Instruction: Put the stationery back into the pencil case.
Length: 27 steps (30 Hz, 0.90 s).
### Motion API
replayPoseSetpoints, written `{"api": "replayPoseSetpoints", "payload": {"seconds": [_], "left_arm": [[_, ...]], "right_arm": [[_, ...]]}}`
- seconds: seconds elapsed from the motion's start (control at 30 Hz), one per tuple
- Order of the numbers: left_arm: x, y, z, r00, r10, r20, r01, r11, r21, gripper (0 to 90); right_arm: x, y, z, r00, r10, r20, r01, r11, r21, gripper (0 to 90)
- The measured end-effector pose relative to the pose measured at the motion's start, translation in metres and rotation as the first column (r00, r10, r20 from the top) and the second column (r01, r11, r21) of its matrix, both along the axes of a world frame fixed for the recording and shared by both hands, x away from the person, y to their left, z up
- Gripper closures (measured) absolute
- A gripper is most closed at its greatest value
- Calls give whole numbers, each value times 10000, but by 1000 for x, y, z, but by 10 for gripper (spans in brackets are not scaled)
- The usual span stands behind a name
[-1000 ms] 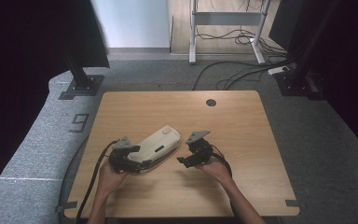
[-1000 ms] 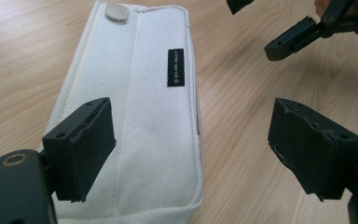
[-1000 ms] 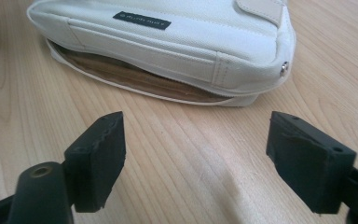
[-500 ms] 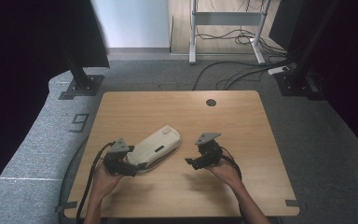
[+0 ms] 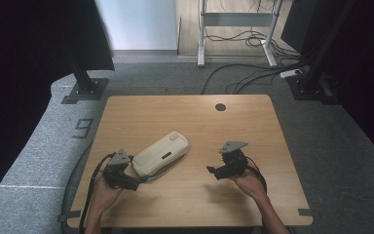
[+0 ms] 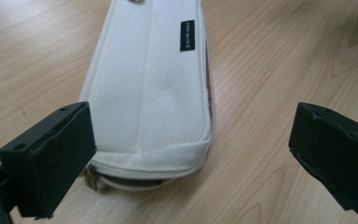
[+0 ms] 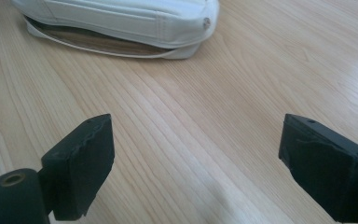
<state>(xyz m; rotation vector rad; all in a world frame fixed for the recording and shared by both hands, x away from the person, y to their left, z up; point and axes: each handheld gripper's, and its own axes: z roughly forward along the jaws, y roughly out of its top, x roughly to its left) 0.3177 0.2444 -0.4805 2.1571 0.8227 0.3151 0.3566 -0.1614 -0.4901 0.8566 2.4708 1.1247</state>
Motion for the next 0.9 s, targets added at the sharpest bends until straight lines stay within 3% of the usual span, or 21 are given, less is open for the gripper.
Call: {"api": "replayPoseSetpoints", "payload": {"seconds": [0.47,0.73,0.9], "left_arm": [[-4,21,-24,9989,394,-273,-395,9992,-58,0],[-6,30,-44,9976,475,-509,-460,9984,315,0],[-7,33,-52,9968,529,-595,-510,9982,317,0]], "right_arm": [[-15,-36,-14,9969,-788,66,789,9968,-114,48],[-22,-56,-31,9886,-1505,-52,1504,9885,-168,44],[-25,-65,-44,9838,-1766,-321,1769,9842,49,46]]}}
